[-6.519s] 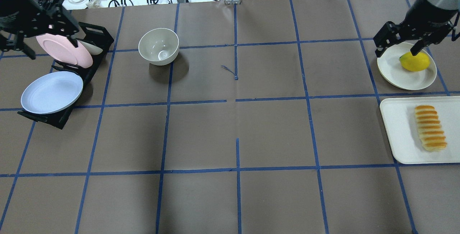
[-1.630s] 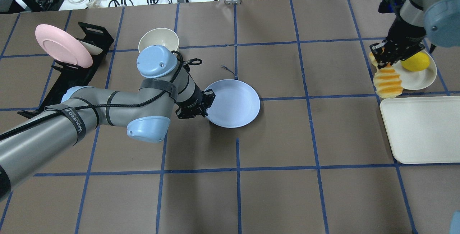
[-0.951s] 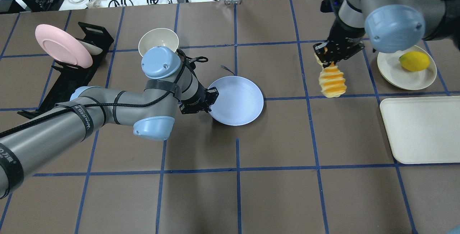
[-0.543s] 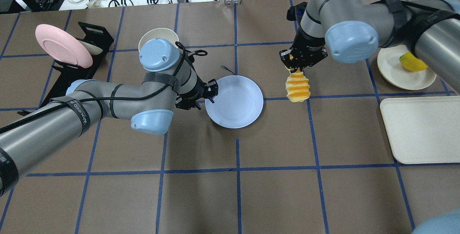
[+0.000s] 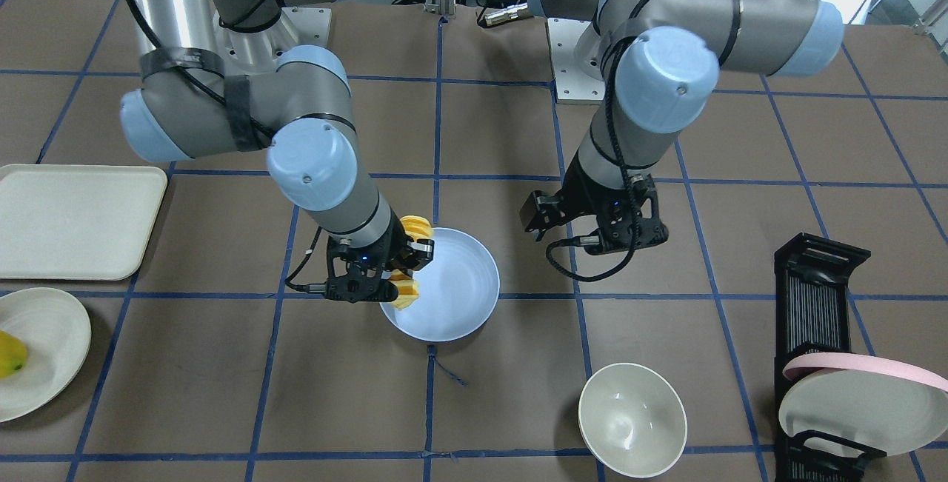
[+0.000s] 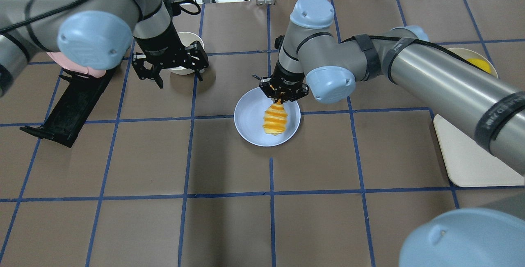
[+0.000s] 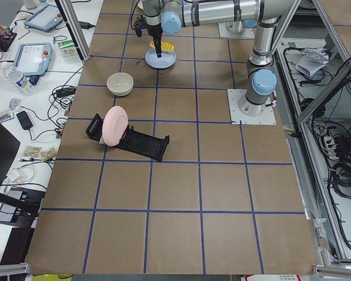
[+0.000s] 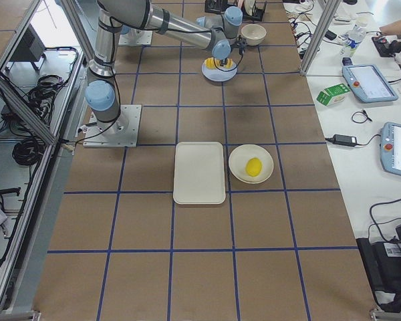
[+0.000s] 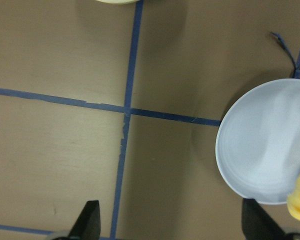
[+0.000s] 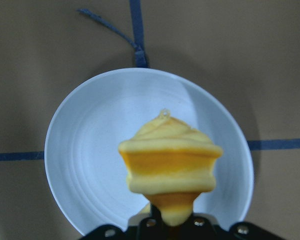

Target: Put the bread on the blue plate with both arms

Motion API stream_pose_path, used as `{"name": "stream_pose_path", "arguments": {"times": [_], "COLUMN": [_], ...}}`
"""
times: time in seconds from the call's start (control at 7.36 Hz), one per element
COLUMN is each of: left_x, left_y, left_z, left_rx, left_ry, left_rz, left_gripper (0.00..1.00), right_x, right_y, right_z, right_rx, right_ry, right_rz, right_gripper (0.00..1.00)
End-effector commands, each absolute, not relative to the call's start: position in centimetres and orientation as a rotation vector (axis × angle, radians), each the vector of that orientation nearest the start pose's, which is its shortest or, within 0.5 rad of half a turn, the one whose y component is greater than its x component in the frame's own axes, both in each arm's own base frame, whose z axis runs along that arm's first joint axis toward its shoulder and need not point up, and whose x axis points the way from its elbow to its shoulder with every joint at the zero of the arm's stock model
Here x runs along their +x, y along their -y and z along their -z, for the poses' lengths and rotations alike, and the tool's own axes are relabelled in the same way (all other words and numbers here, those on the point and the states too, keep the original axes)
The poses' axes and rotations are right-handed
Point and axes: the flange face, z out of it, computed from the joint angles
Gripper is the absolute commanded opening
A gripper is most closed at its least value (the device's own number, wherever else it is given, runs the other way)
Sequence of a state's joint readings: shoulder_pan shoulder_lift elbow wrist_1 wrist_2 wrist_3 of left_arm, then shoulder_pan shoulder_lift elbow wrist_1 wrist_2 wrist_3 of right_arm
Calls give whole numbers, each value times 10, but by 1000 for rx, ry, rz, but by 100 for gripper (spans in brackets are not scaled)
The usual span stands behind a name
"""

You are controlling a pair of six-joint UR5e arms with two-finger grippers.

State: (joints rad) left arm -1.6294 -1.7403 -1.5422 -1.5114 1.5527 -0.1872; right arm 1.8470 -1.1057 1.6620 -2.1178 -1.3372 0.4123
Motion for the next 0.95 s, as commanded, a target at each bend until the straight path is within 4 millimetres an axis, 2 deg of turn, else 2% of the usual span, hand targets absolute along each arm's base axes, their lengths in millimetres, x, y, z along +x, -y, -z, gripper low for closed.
{"name": "stream_pose_path", "arguments": {"times": [0.0, 0.14, 0.27, 0.54, 0.68, 0.81], "left_x": [-166, -165, -164, -166, -170, -168], "left_y": [513, 501, 496, 500, 501, 496], "left_z": [-485, -496, -501, -501, -494, -491], "left_rx": [-150, -147, -150, -121, -109, -104], "left_ry": [-3145, -3145, -3144, -3158, -3161, -3150], "left_rz": [-43, -16, 1, 14, -3, -11], "left_gripper": [100, 100, 100, 100, 100, 100], "right_x": [332, 332, 332, 333, 332, 326], "right_y": [554, 555, 554, 564, 571, 583], "right_z": [-200, -200, -200, -213, -225, -250], "right_rx": [252, 275, 277, 247, 236, 248], "right_ry": [-2925, -2927, -2922, -2926, -2917, -2907], "right_rz": [-165, -163, -168, -117, -87, -37], "right_gripper": [26, 91, 100, 100, 100, 100]}}
